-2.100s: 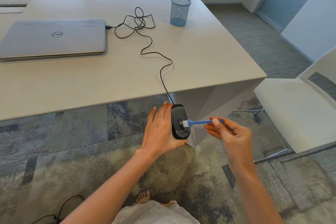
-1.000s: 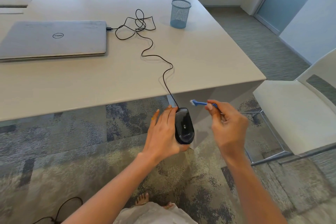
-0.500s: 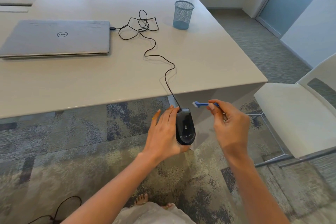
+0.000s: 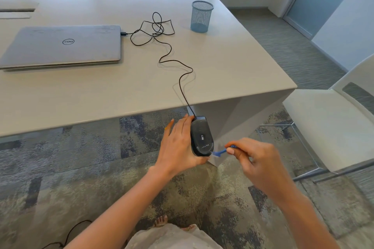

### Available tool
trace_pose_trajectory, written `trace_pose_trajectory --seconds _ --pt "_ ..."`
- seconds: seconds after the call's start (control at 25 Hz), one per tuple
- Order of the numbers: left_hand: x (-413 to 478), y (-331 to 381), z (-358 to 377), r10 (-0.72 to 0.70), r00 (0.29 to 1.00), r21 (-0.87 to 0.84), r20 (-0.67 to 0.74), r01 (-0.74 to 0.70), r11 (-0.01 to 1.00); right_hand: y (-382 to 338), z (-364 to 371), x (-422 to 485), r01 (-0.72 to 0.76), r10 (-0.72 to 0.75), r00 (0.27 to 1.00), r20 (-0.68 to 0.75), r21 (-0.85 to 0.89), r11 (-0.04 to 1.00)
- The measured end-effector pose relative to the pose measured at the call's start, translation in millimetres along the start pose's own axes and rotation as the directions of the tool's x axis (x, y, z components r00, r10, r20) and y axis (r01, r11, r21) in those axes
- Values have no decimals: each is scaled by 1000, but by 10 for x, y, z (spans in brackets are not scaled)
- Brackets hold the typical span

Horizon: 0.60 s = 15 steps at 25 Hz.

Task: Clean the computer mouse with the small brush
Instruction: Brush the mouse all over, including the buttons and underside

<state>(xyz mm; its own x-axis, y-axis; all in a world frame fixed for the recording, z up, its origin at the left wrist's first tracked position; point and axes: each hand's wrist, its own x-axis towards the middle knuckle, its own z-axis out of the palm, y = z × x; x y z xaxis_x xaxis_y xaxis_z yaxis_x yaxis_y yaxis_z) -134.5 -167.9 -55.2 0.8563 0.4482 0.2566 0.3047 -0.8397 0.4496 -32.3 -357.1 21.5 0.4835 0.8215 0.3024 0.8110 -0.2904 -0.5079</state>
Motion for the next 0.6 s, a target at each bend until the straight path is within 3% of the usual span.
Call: trace_pose_trajectory --seconds 0.16,0.36,0.6 --pt "2 76 23 24 1000 -16 20 -24 1000 20 -90 120 -14 13 1000 9 63 998" --pt "-22 120 -4 76 995 0 62 -76 997 -33 -99 296 79 -53 975 -217 112 990" --pt "56 6 -142 18 999 -52 -32 -19 998 23 -110 84 119 -113 990 -79 74 990"
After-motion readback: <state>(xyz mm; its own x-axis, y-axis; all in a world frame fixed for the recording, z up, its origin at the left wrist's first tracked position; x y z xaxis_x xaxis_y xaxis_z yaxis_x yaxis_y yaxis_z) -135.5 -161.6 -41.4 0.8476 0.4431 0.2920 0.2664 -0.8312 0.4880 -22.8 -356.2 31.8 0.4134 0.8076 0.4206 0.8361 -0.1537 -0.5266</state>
